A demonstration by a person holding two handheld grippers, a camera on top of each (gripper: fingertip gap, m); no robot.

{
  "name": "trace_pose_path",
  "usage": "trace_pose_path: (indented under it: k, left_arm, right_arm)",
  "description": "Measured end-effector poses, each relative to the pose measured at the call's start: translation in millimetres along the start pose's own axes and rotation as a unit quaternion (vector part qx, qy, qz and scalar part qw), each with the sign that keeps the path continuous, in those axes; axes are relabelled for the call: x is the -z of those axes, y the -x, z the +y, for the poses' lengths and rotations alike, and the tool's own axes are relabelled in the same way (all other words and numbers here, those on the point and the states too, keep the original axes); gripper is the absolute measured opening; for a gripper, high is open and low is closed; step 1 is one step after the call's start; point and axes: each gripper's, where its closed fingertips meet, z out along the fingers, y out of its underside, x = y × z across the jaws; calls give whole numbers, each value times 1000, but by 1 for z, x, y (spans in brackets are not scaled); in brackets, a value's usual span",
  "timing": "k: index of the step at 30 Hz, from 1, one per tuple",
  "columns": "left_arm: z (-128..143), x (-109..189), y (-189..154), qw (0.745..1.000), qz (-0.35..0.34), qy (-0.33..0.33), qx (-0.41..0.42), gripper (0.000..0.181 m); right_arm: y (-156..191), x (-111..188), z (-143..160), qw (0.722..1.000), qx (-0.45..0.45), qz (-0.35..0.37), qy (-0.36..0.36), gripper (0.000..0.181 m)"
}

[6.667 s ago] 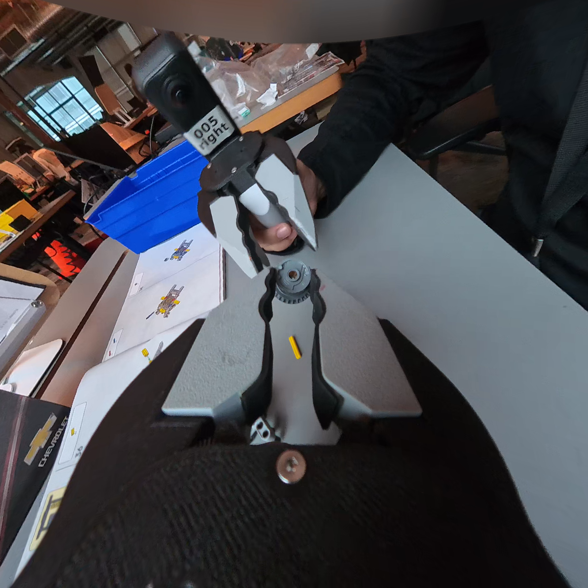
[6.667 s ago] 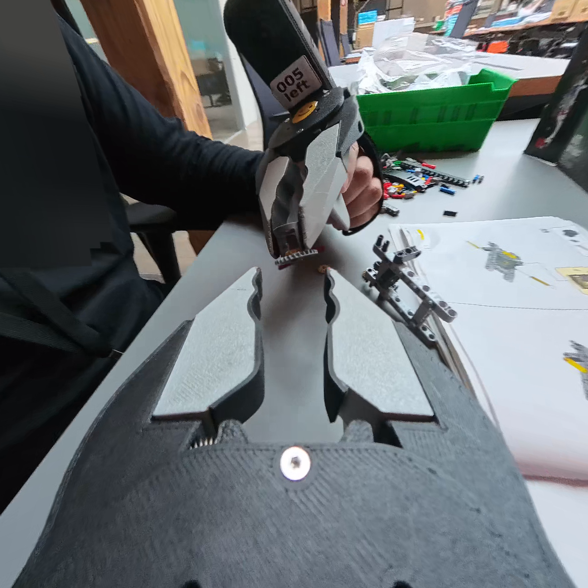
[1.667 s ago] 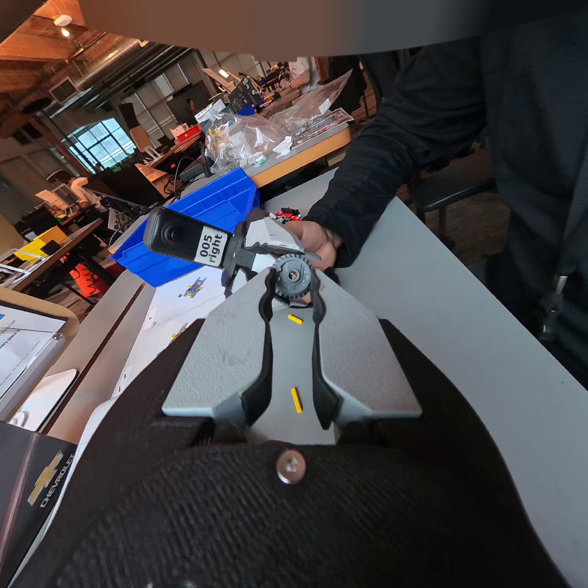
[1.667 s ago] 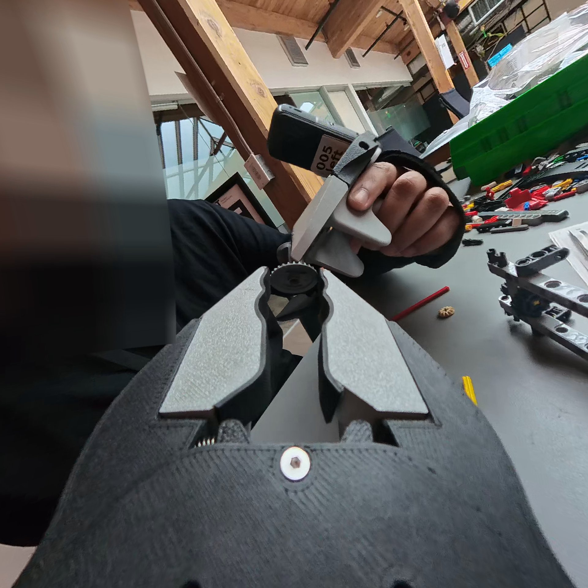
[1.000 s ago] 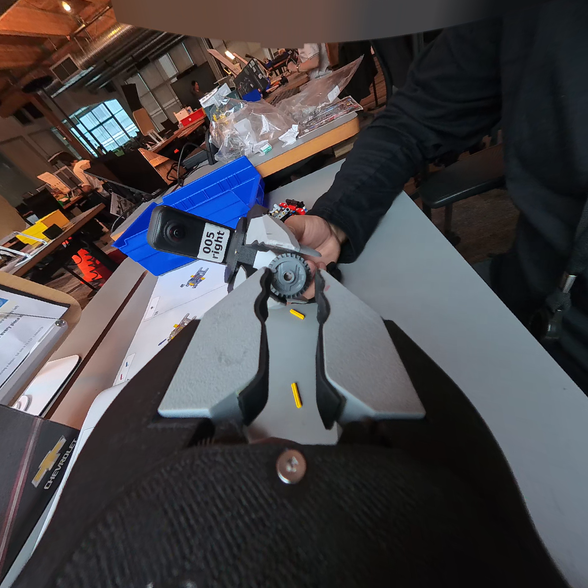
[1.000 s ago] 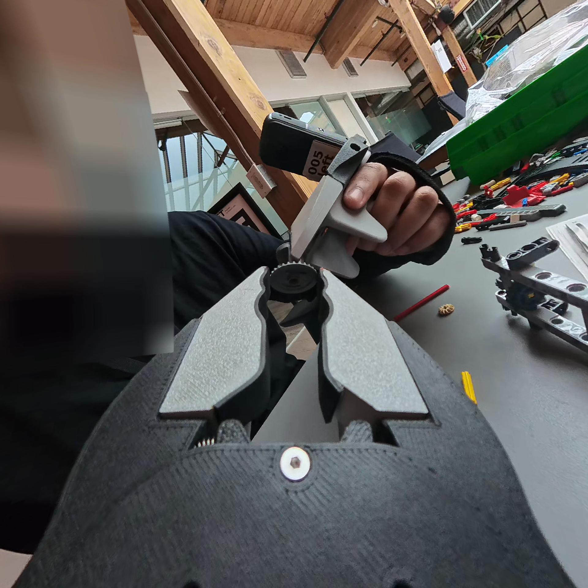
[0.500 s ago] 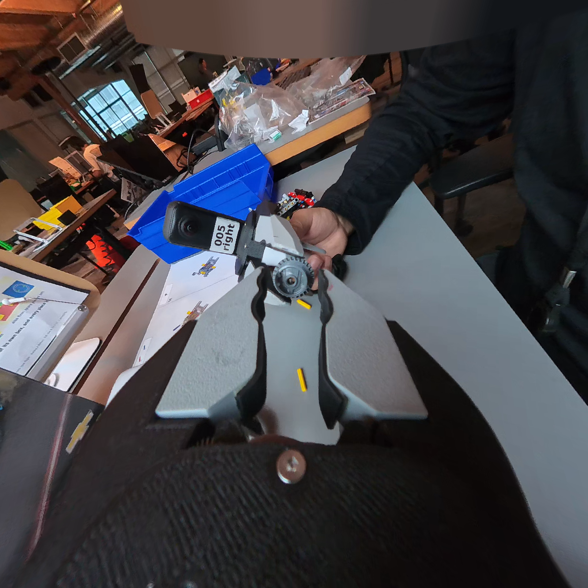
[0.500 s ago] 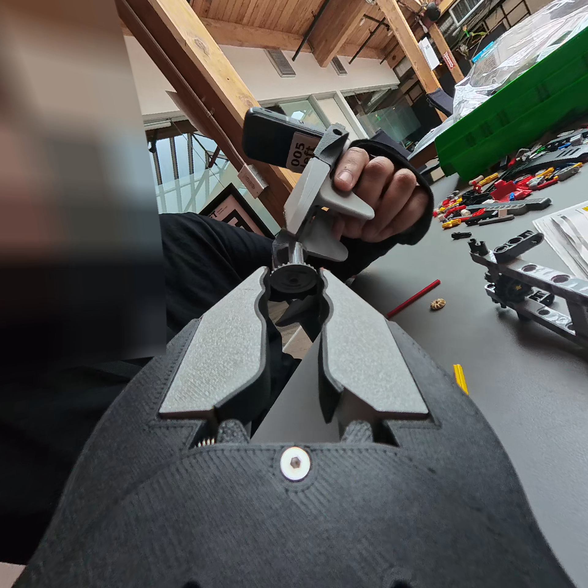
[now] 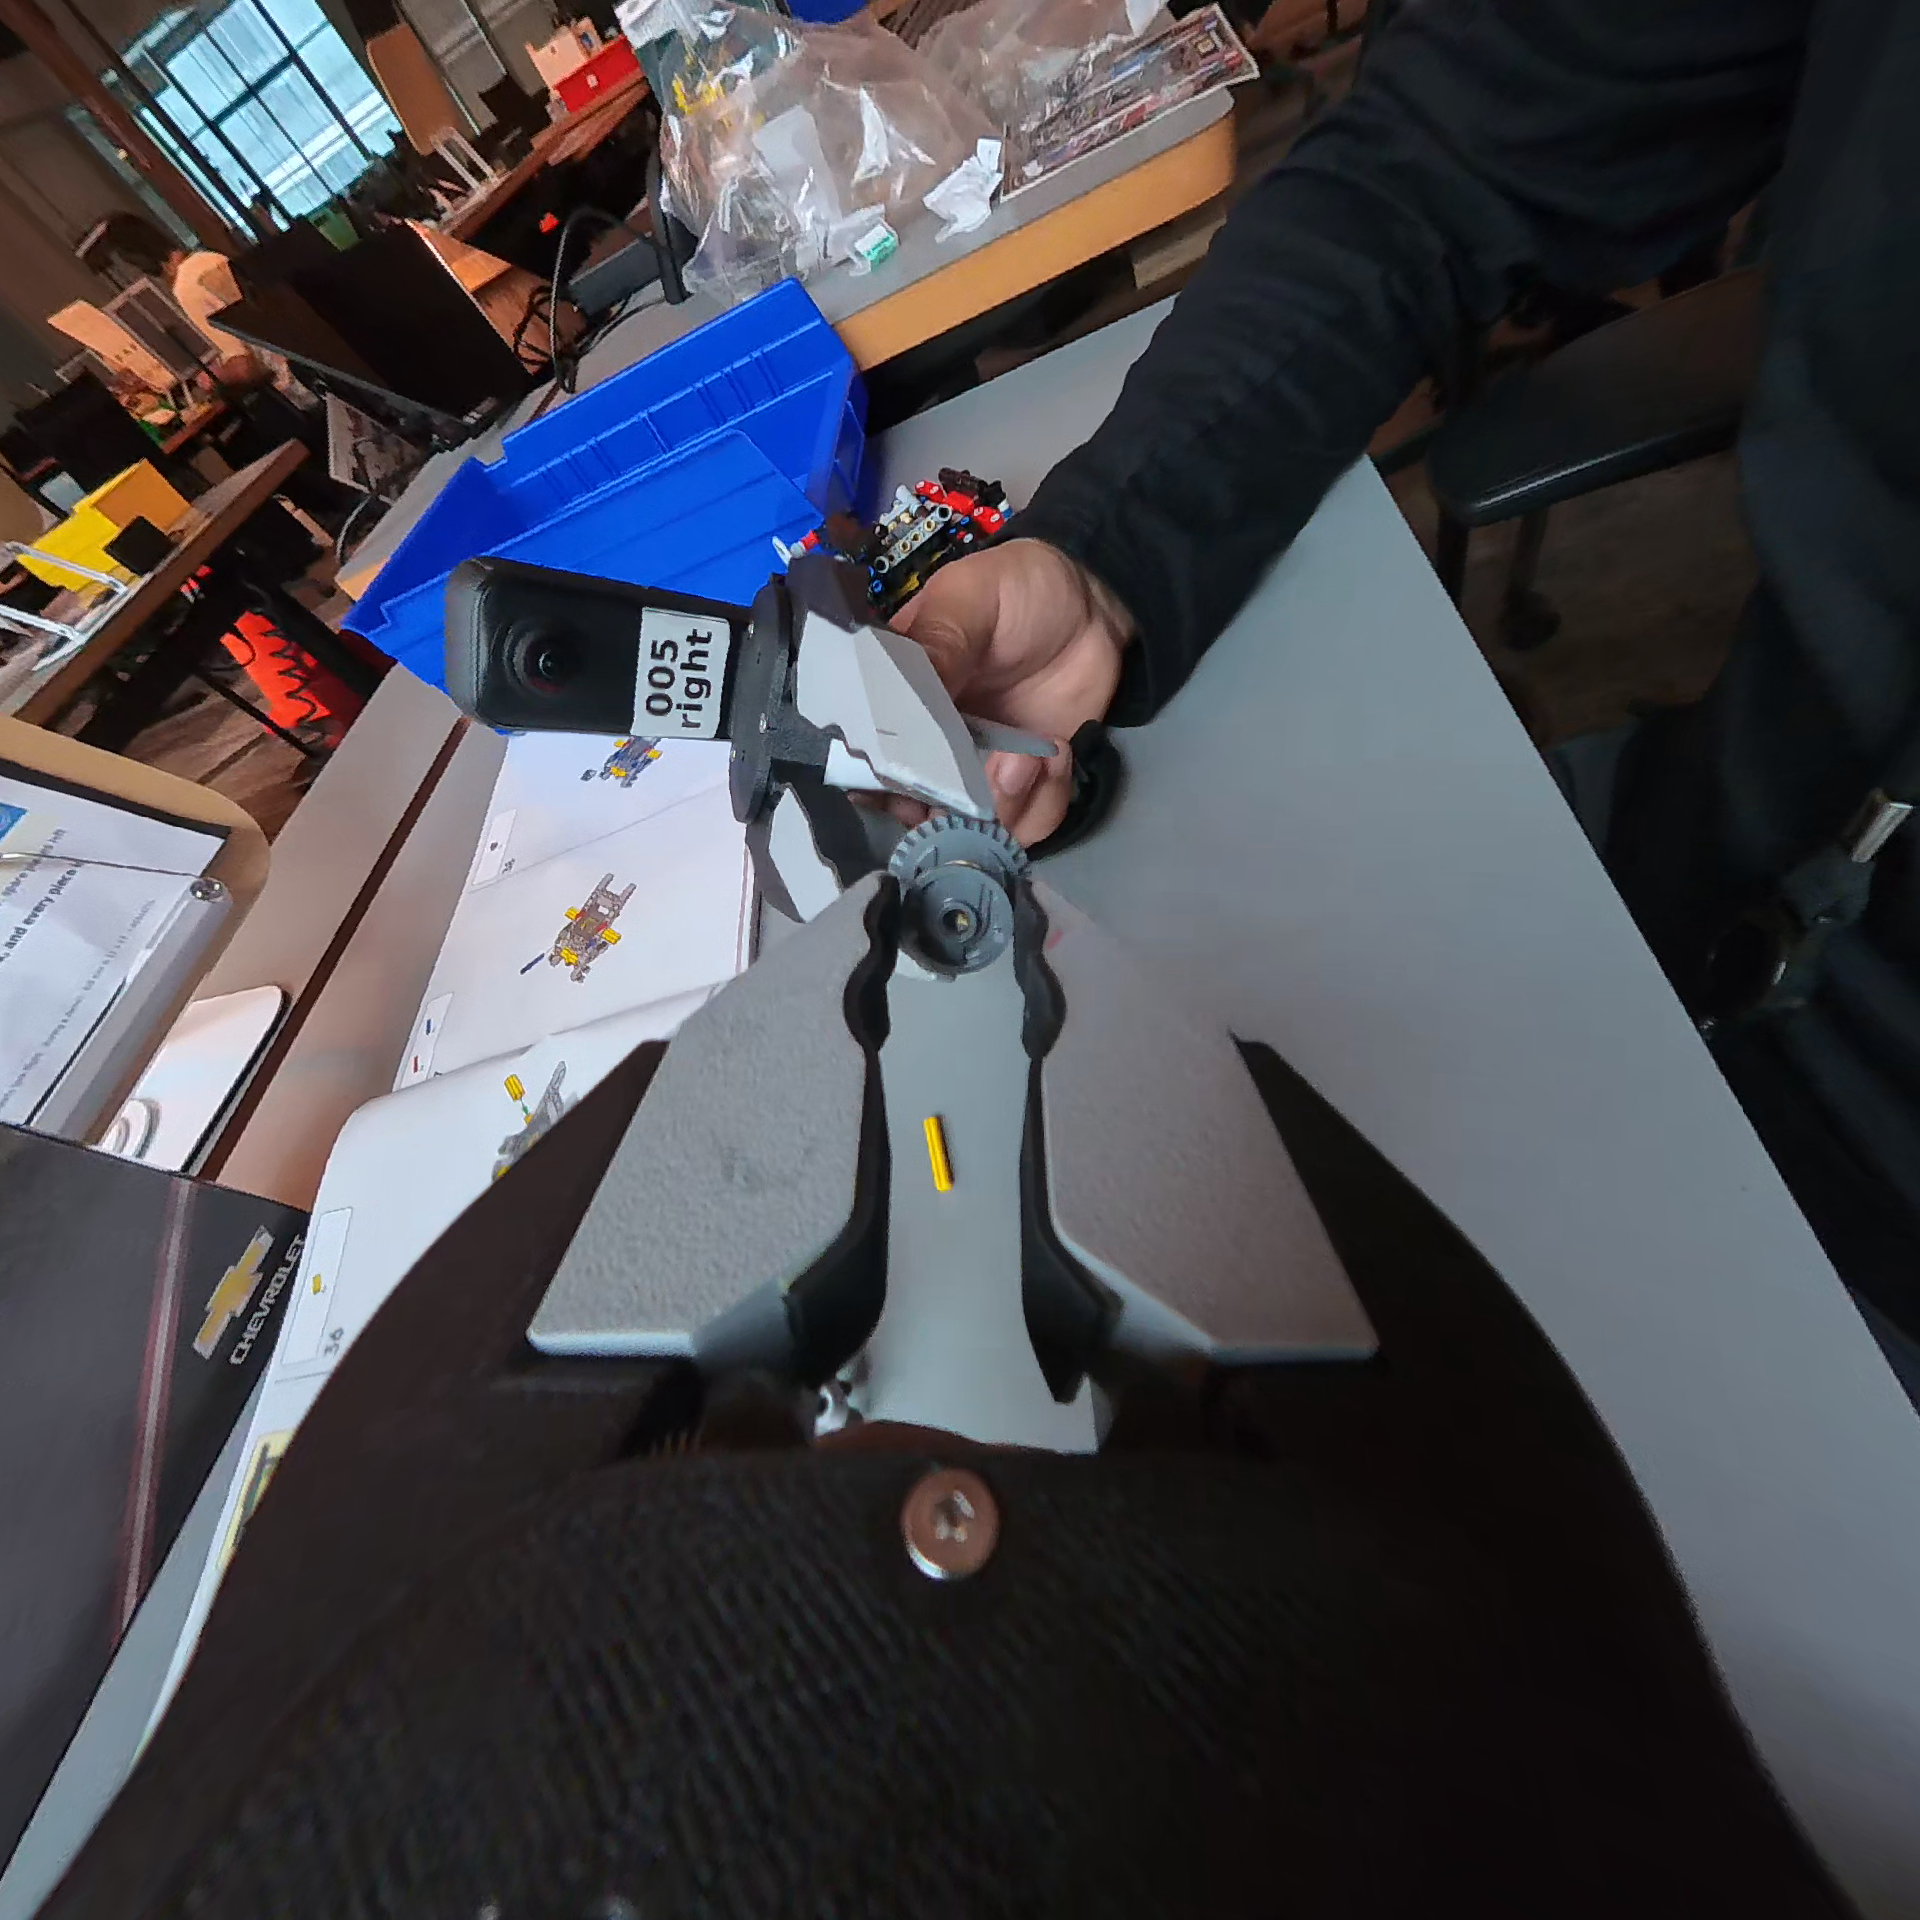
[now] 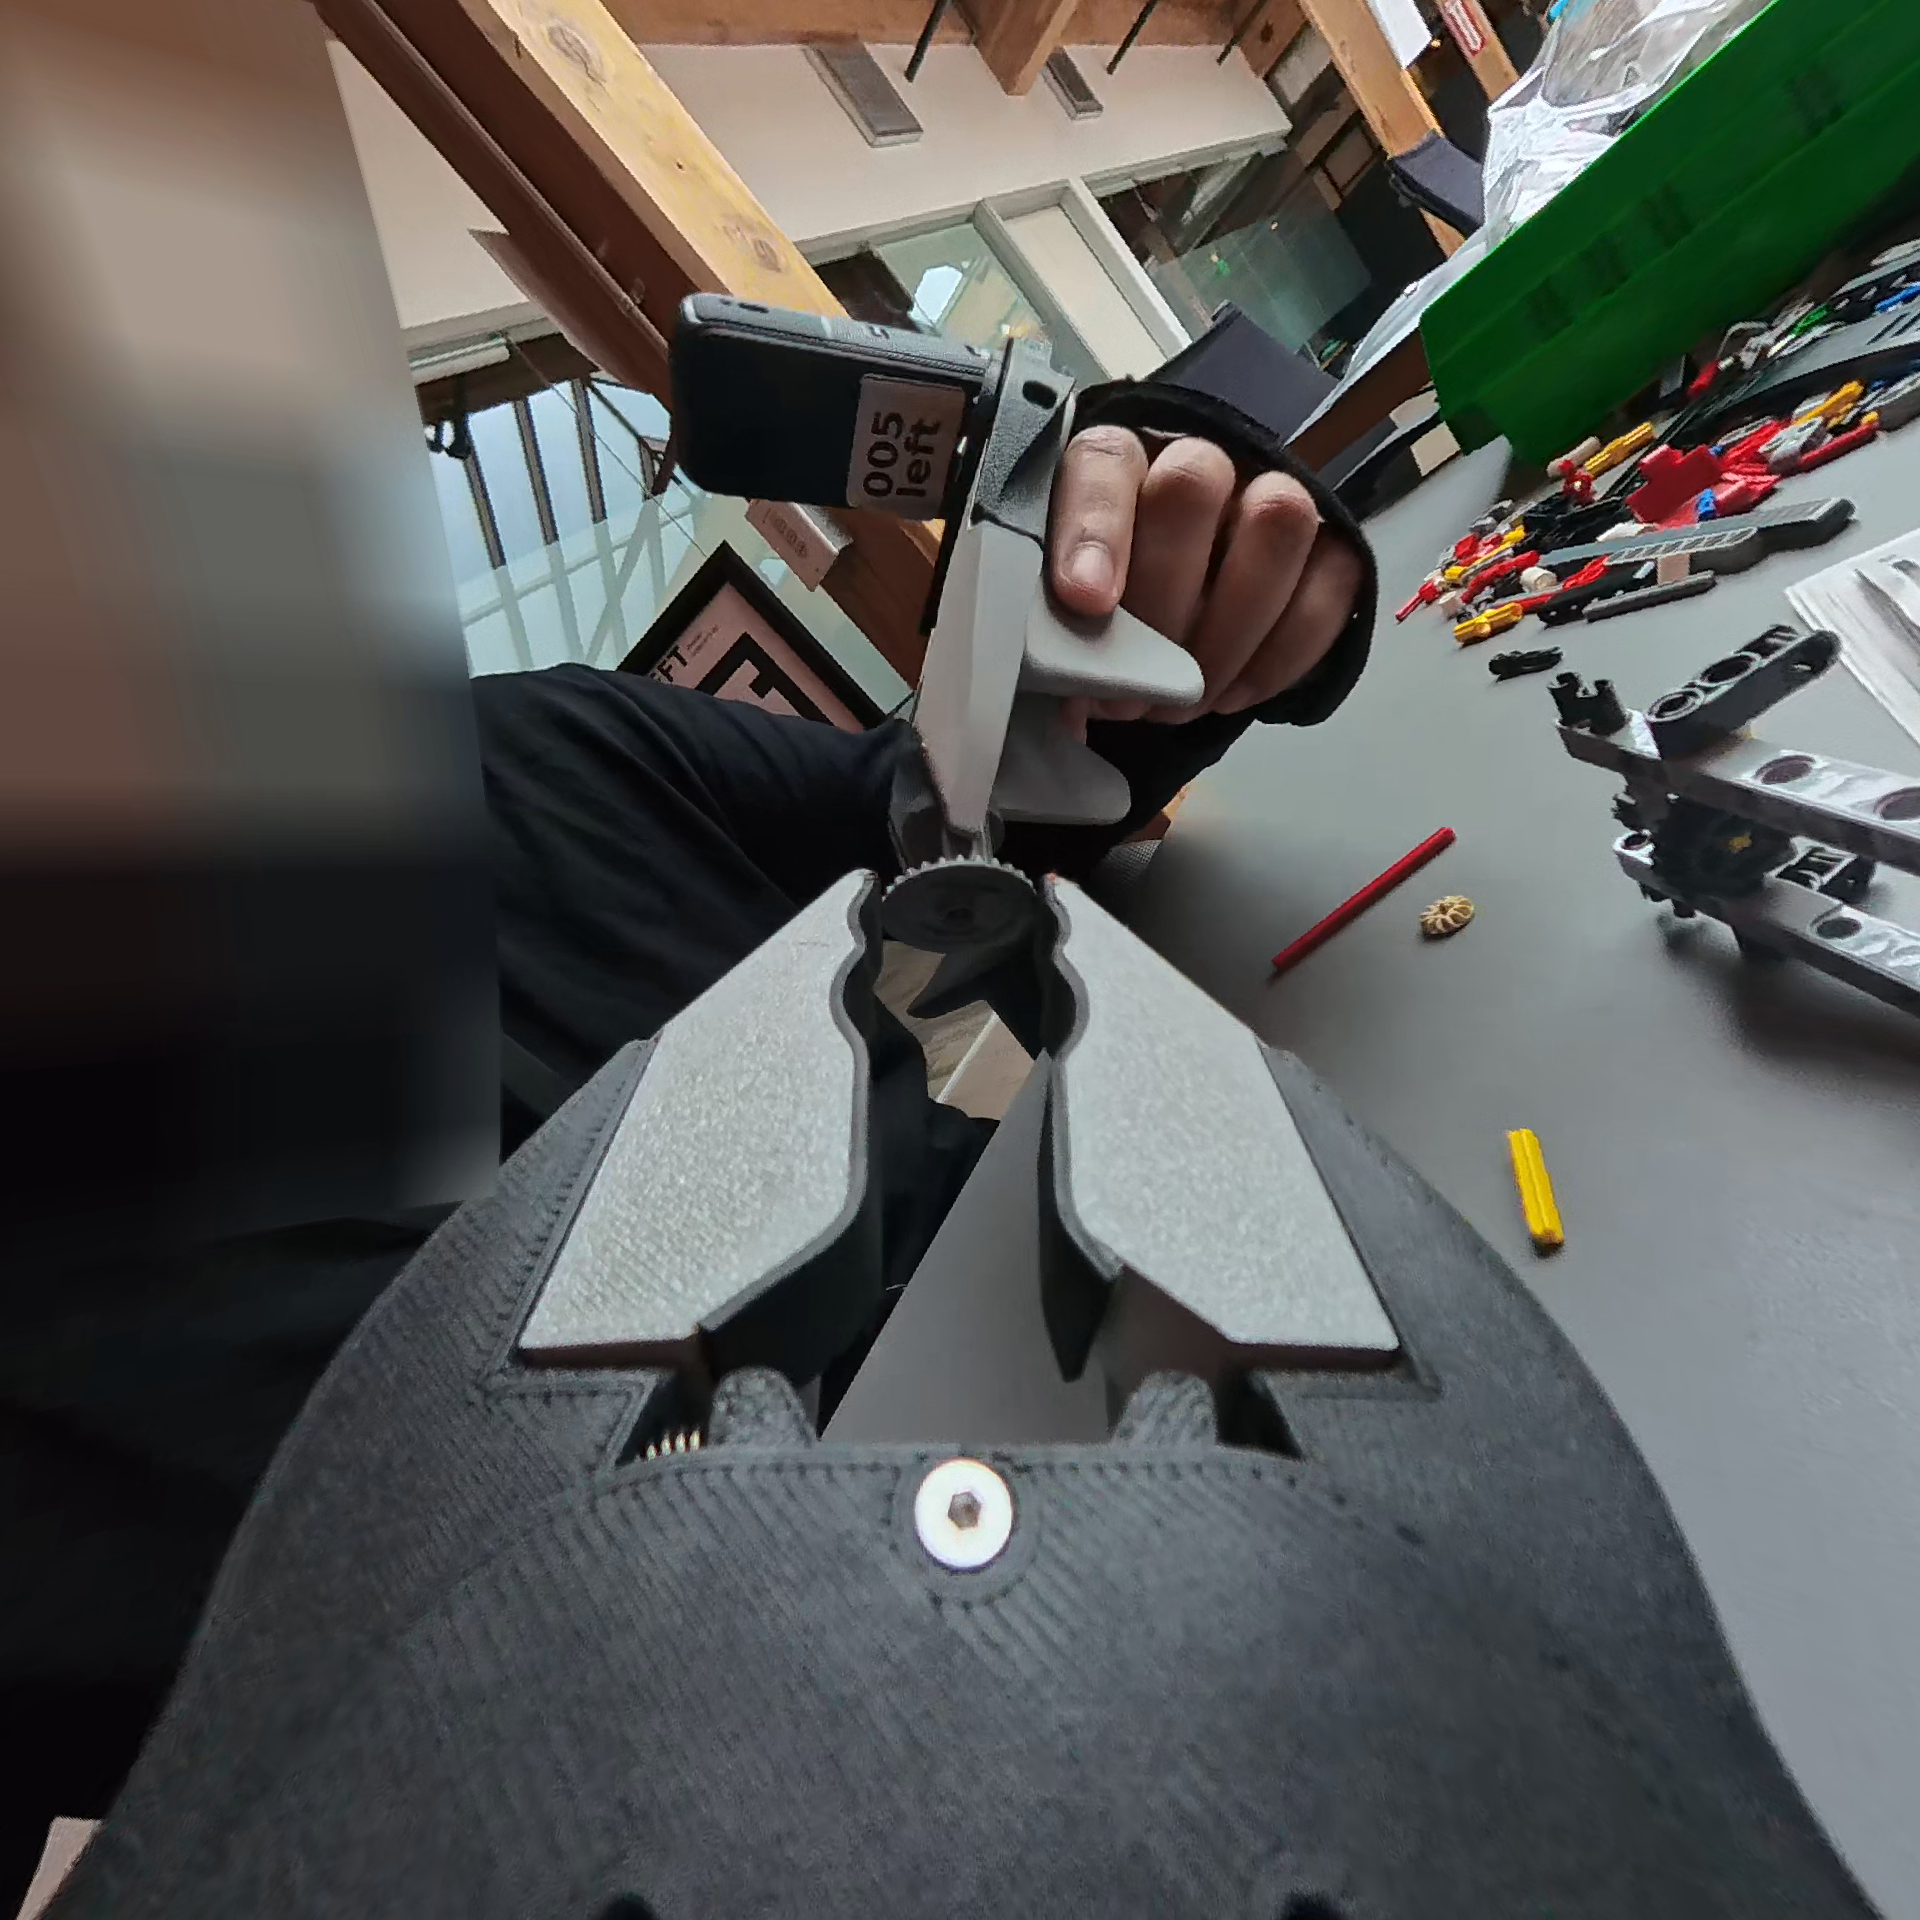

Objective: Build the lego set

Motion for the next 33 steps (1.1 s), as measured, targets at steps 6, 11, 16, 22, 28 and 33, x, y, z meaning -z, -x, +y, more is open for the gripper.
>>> trace_pose_path:
  k: [6, 11, 16, 22, 28, 33]
  left_arm:
    - [14, 5, -6, 999, -32, 28, 16, 18]
    - [26, 17, -17, 997, -53, 29, 57, 18]
    - [46, 36, -22, 993, -70, 58, 77, 18]
    - [73, 55, -25, 986, -79, 102, 109, 18]
    - [86, 59, -25, 981, -81, 134, 118, 18]
    - [91, 66, -22, 979, -92, 135, 123, 18]
  right_arm:
    - [-11, -7, 8, 999, -34, 15, 29, 26]
    - [-13, -6, 6, 998, -55, 5, 25, 27]
    - [-14, -4, 4, 999, -42, 15, 22, 29]
    - [-17, -4, 15, 995, 31, 70, 64, 28]
    - [-43, 7, 19, 964, 126, 197, 125, 25]
    - [-60, 11, 19, 924, 205, 279, 162, 18]
